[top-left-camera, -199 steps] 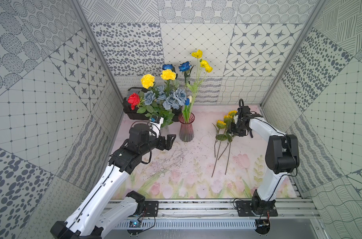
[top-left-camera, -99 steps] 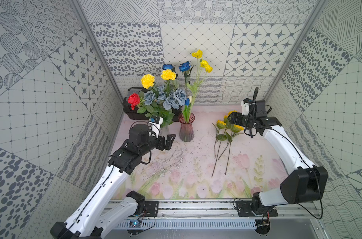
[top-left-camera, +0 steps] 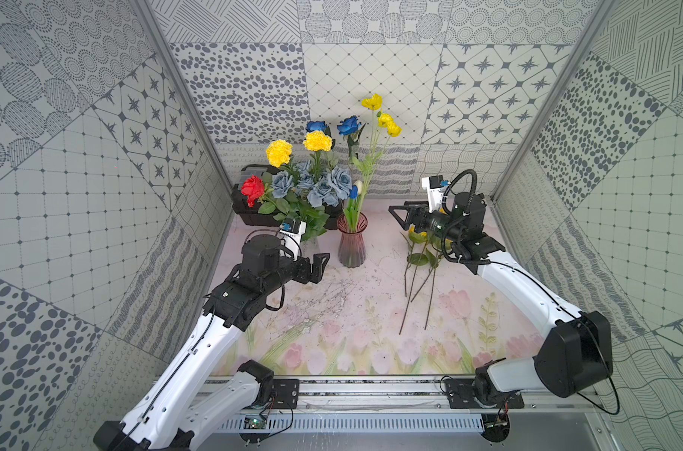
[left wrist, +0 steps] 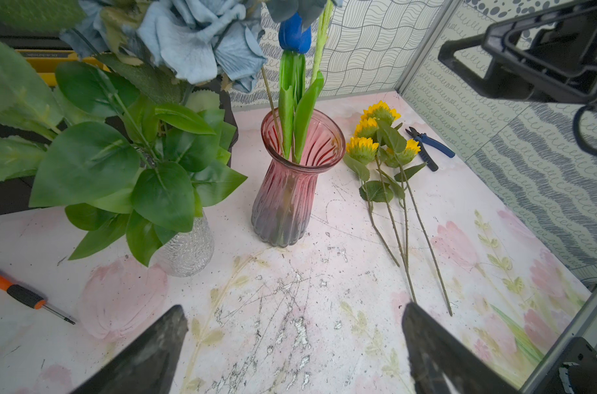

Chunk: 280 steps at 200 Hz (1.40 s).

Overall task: Pick out yellow flowers from the vase
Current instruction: Pick up the flower from the vase.

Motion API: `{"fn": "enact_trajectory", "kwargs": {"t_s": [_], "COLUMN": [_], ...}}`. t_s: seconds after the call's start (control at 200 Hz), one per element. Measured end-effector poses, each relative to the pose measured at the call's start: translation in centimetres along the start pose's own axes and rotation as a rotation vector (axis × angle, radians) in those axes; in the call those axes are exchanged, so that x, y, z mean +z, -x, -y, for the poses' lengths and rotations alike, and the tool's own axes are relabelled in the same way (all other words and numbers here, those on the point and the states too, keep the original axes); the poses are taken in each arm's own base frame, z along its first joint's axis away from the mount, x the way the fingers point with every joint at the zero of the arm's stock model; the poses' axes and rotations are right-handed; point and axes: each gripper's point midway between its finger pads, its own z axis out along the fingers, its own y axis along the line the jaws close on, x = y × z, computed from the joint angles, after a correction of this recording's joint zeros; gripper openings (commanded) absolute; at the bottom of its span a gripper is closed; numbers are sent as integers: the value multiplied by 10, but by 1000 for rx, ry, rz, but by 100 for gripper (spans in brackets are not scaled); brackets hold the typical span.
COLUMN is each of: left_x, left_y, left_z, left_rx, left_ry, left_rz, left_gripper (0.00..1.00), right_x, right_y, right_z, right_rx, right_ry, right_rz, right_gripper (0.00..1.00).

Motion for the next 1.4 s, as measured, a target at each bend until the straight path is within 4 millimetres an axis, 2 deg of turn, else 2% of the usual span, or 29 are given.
{"fn": "enact_trajectory", "kwargs": {"t_s": [0.145,0.335,0.455,0.665,0.78,0.851,0.941,1.181,1.276,1.401], "left_x": [0,0,0,0,0,0,0,0,0,0], "left_y": [0,0,0,0,0,0,0,0,0,0], "left_z": [0,0,0,0,0,0,0,0,0,-1], "left_rx": [0,0,0,0,0,0,0,-1,-1,-1], "left_ry": [0,0,1,0,1,1,1,1,1,2], "left_rz": [0,0,1,1,1,1,1,0,0,-1], "left_gripper": [98,98,98,98,98,99,98,98,98,98], "right_x": [31,64,81,103,112,117,120,124,127,127], "right_y": [-18,-35,-33,-17,-10,-7,-9,-13,-13,-11], "right_z": [-7,11,18,20,19,20,22,25,26,26], "right_rx": [2,37,46,41,41,44,53,70,73,74], "right_ry": [84,116,134,178,203,211,213,218,223,225], "right_rz": [-35,-59,-49,-21,-10,-5,-10,-22,-24,-21], "right_gripper": [74,66,58,54,45,43,39,19,16,7]}}
